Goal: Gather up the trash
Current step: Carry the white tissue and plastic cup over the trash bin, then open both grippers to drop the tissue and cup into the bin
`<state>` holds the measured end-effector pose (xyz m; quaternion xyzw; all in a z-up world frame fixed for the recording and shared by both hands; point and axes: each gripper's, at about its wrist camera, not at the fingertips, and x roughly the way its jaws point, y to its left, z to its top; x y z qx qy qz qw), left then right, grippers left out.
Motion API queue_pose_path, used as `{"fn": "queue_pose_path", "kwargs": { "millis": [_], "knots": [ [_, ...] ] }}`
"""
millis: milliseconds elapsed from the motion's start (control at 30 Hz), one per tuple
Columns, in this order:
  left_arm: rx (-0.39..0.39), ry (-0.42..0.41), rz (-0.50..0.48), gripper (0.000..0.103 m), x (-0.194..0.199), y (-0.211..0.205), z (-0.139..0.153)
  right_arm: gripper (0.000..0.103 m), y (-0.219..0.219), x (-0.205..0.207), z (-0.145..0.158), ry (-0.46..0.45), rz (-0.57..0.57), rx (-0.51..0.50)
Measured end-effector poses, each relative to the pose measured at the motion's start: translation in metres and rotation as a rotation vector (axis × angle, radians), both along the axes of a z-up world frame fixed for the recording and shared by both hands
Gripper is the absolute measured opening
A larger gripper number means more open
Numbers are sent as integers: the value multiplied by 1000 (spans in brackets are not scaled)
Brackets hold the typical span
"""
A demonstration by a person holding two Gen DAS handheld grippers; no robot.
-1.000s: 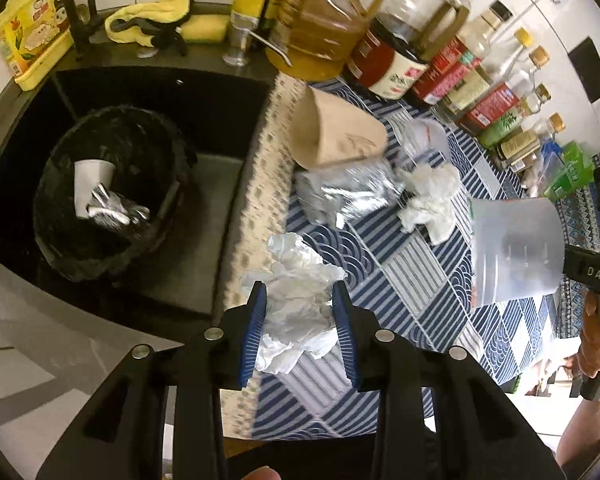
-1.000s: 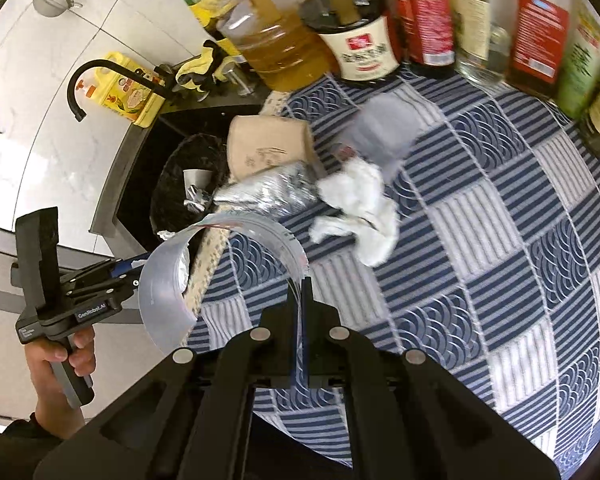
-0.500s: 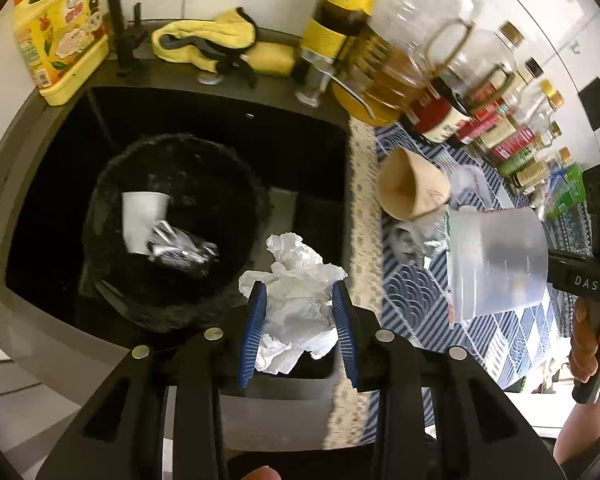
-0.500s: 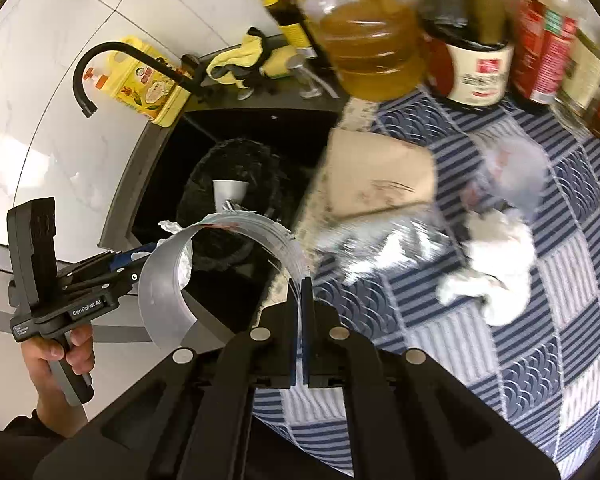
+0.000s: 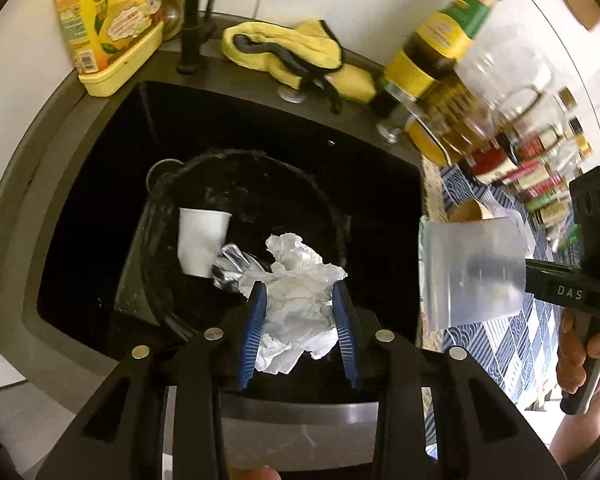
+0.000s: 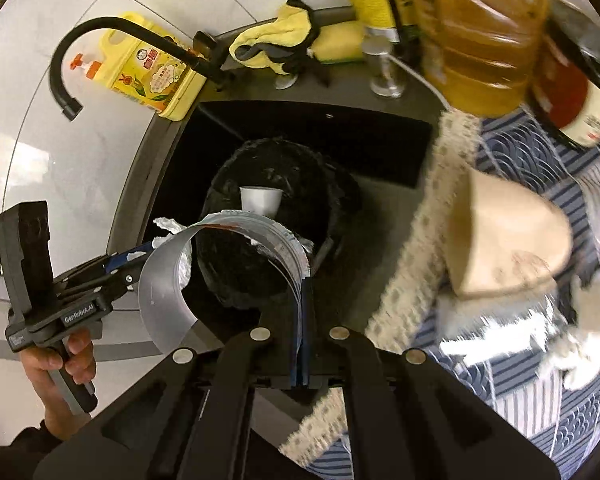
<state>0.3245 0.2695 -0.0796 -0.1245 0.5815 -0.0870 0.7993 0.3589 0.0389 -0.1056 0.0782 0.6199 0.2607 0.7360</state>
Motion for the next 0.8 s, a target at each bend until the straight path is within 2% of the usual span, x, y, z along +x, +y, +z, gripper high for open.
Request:
{"fn": "queue_pose_path", "kwargs": {
  "millis": [167,400,700,733,767,800],
  "knots": [
    [6,5,48,32,16,19,-9,2,26,28,-11,3,39,-15],
    [40,39,83,33,30,25,-28,2,49,55,-30,-11,94,-26],
    [46,75,116,35,39,32,-44,2,66,79,-60,50,102,-13],
    [43,80,117,38,39,33,-45,3,68,80,-60,58,100,-9],
    [38,91,117,56,40,35,-47,3,69,82,-60,60,93,-7],
    [32,104,114,69,41,35,-49,11,70,83,-59,62,87,-10]
  ]
}}
